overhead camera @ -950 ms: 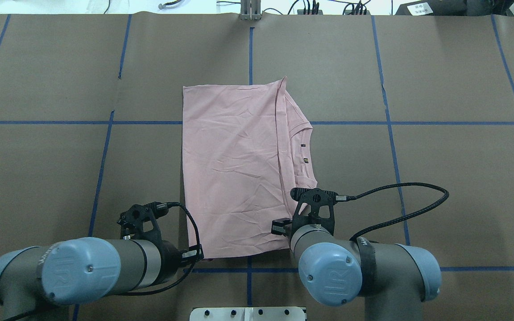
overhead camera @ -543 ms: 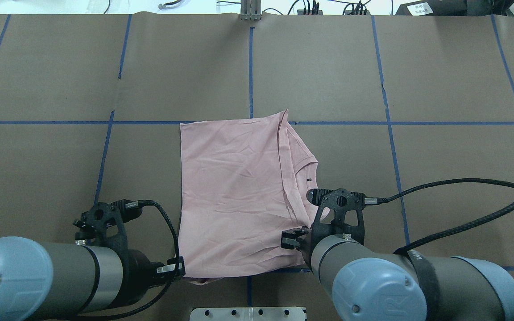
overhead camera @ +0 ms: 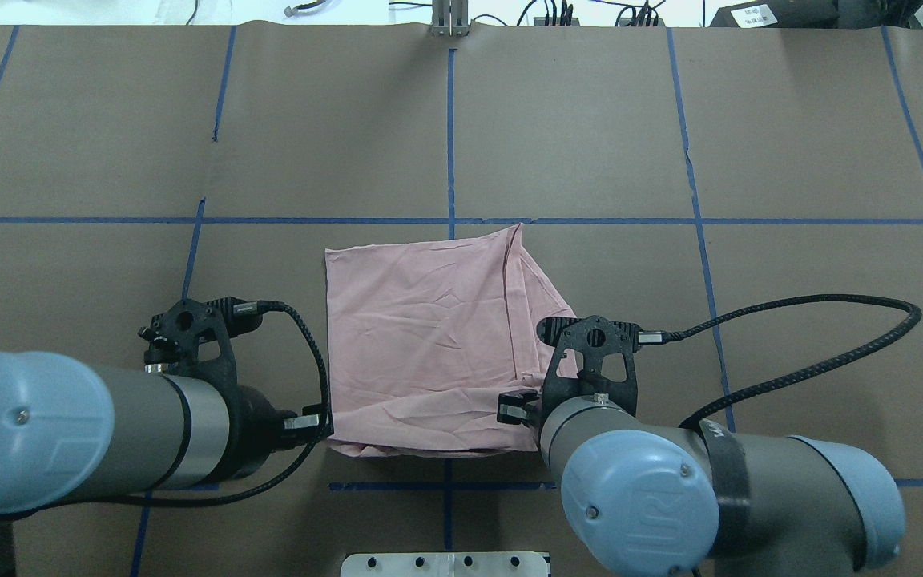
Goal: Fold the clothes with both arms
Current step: 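Grasp the near shirt edge with both grippers and fold it away from robot, then release the shirt and raise both grippers away from it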
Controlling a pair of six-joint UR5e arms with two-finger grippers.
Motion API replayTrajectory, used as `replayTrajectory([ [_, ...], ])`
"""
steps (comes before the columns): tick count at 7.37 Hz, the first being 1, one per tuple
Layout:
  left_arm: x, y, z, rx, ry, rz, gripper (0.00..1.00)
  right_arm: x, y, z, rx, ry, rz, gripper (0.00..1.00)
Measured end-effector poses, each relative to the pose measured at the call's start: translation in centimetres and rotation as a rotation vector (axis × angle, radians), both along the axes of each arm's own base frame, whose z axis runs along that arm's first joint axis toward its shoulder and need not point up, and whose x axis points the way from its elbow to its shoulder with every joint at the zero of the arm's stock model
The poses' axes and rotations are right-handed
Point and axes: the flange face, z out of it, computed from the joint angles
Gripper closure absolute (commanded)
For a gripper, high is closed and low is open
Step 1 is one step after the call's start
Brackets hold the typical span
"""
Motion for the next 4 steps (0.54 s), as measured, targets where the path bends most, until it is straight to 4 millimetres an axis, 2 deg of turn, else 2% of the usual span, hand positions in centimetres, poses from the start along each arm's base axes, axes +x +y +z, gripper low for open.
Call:
replayTrajectory([
  [4, 2.5, -11.4, 2.5, 0.09, -0.115, -0.073, 1.0, -4.6, -11.2, 2.0, 0.015, 0.037, 0.094, 1.0],
])
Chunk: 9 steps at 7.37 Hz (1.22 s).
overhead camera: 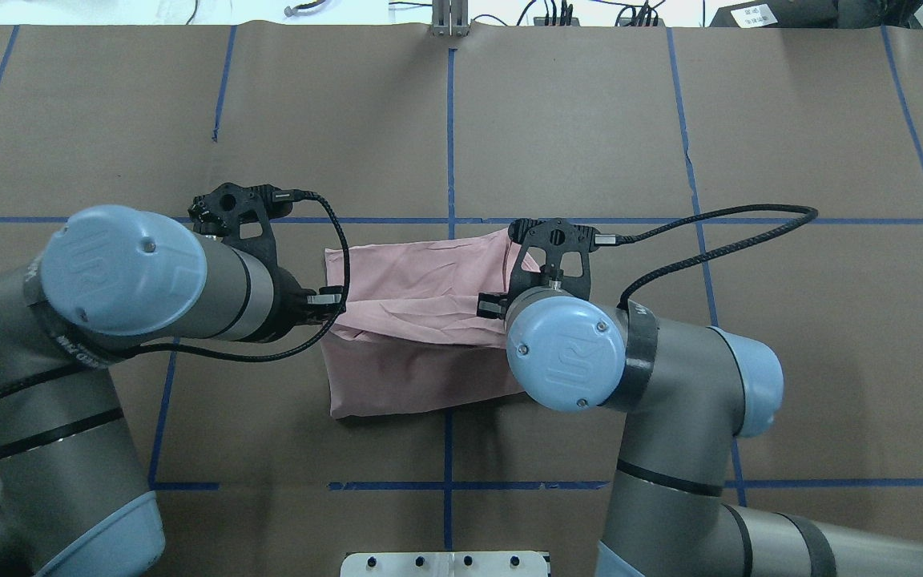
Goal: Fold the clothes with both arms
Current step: 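Release the shirt and raise both grippers away from it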
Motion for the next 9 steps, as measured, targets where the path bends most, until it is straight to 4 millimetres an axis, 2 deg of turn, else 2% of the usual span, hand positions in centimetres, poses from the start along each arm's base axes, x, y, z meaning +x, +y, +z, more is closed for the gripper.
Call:
replayTrajectory([
  [2, 2.6, -4.8, 3.0, 0.021, -0.026, -0.024, 1.0, -3.9, -4.9, 2.0, -0.006, 0.007, 0.029, 1.0],
  [3, 3.5, -6.8, 4.3, 0.038, -0.039, -0.027, 1.0, -5.6, -7.2, 2.7, -0.006, 0.005, 0.036, 0.15],
  [4, 3.6, -9.7, 5.4, 0.063, -0.066, -0.022, 0.02, -6.4, -10.4, 2.8, -0.022, 0.016, 0.021, 0.0],
  [5, 3.3, -14.2, 7.0, 0.102, -0.105, 0.006, 0.0, -6.6, -14.7, 2.9, -0.055, 0.042, -0.014, 0.0],
  [6, 2.4, -18.7, 9.3, 0.165, -0.137, 0.051, 0.0, -5.7, -19.7, 3.0, -0.079, 0.081, -0.069, 0.0],
  [7, 0.7, -22.0, 11.1, 0.227, -0.154, 0.108, 0.0, -3.6, -23.7, 3.5, -0.085, 0.11, -0.151, 0.0],
  [8, -0.7, -23.4, 11.9, 0.259, -0.148, 0.158, 0.0, -1.7, -26.0, 3.6, -0.086, 0.108, -0.22, 0.0],
  [9, -1.7, -23.7, 12.1, 0.276, -0.136, 0.183, 0.0, -0.3, -27.0, 3.2, -0.089, 0.086, -0.268, 0.0],
])
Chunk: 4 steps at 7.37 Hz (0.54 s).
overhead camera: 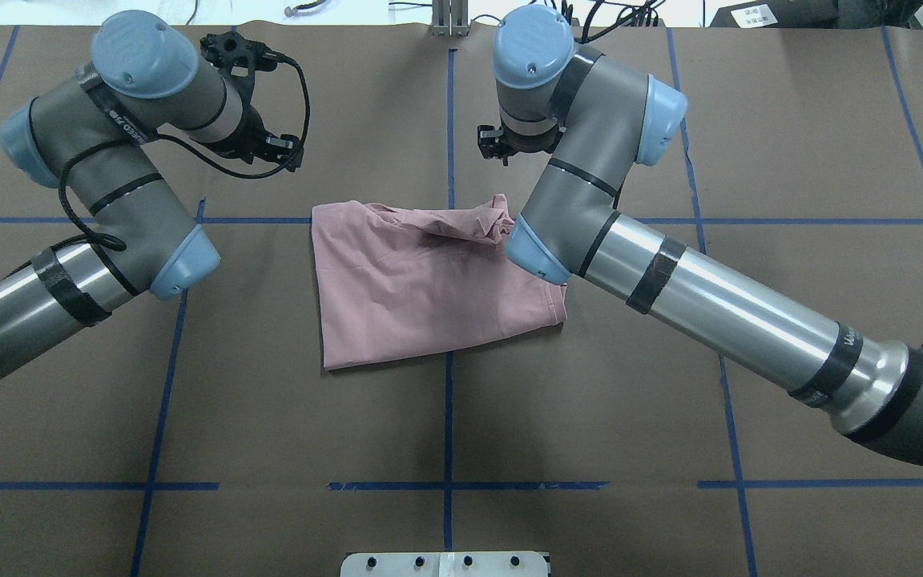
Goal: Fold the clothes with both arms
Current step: 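Release the shirt and raise both grippers away from it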
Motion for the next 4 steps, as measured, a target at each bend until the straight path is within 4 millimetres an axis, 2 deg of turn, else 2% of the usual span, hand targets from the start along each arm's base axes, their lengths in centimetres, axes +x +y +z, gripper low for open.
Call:
replayTrajectory([
  [2, -2.5, 1.4, 0.3, 0.026, 0.017, 0.016, 0.0, 2.8, -0.7, 0.1, -0.006, -0.041, -0.053, 0.0],
  [3, -4.9, 2.0, 0.4, 0.065, 0.006, 0.033, 0.0, 5.1, -0.8, 1.7, 0.013, -0.039, -0.078, 0.0],
  [4, -8.2, 2.0, 0.5, 0.116, -0.026, 0.068, 0.0, 8.8, -1.0, 4.2, 0.04, -0.033, -0.108, 0.0],
])
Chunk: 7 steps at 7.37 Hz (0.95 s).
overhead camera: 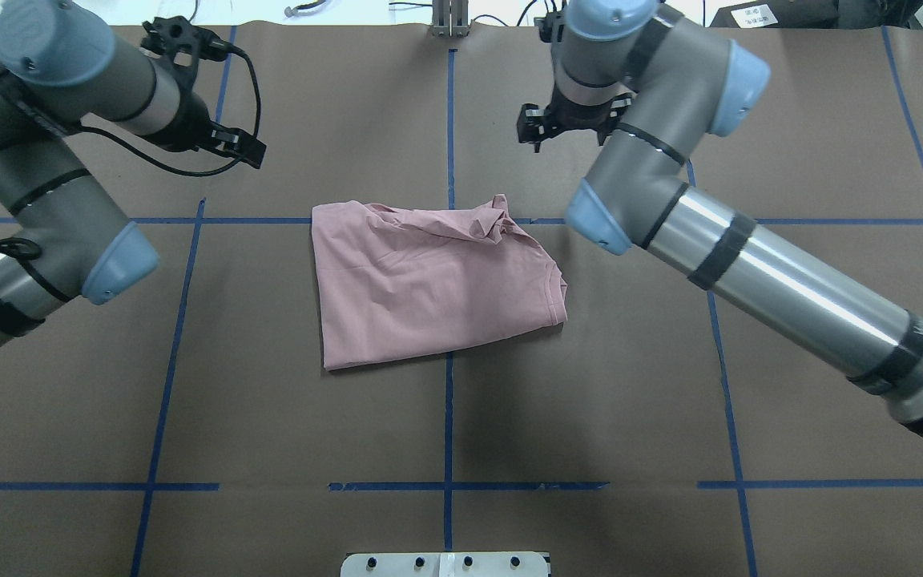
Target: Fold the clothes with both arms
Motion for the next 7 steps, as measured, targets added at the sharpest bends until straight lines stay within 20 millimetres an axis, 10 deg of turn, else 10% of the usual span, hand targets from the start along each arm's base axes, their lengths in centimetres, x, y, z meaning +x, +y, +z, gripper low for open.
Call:
replayTrajectory([
  [4, -23.3, -0.8, 9.2, 0.161, -0.174, 0.107, 0.0, 23.9, -2.5, 13.6, 0.062, 0.027, -0.171, 0.0],
  [7, -34.5, 4.0, 18.7, 0.07, -0.177, 0.078, 0.0, 40.0, 5.1, 30.7, -0.025, -0.066, -0.257, 0.0],
])
